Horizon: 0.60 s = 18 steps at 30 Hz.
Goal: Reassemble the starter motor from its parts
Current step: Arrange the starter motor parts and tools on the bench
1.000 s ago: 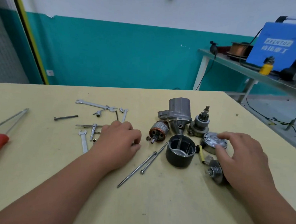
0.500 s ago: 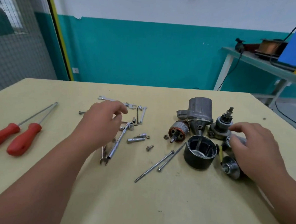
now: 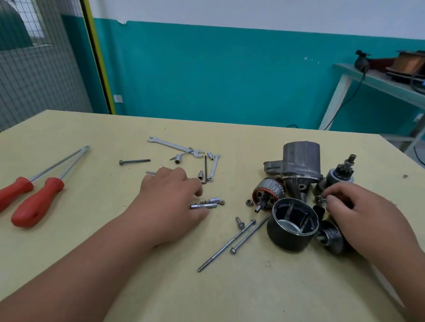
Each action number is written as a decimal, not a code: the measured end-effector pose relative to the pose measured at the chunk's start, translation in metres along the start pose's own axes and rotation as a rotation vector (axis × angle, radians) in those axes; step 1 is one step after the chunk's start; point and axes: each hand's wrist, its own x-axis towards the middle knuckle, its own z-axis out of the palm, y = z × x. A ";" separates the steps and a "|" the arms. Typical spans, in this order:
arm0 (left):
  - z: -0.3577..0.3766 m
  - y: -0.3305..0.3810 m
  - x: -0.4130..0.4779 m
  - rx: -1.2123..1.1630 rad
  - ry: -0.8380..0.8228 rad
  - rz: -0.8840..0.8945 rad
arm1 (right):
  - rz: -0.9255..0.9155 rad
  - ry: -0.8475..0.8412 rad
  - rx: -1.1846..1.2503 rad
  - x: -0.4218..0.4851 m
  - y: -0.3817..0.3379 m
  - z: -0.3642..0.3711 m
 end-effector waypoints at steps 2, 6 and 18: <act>0.004 0.002 0.003 -0.010 0.019 0.001 | -0.006 -0.018 0.023 -0.003 -0.001 -0.003; 0.006 0.007 0.011 -0.022 0.022 -0.004 | -0.020 -0.038 0.052 -0.003 0.000 -0.004; 0.004 -0.033 0.018 -0.050 0.124 -0.165 | -0.052 -0.032 0.077 -0.005 0.006 -0.003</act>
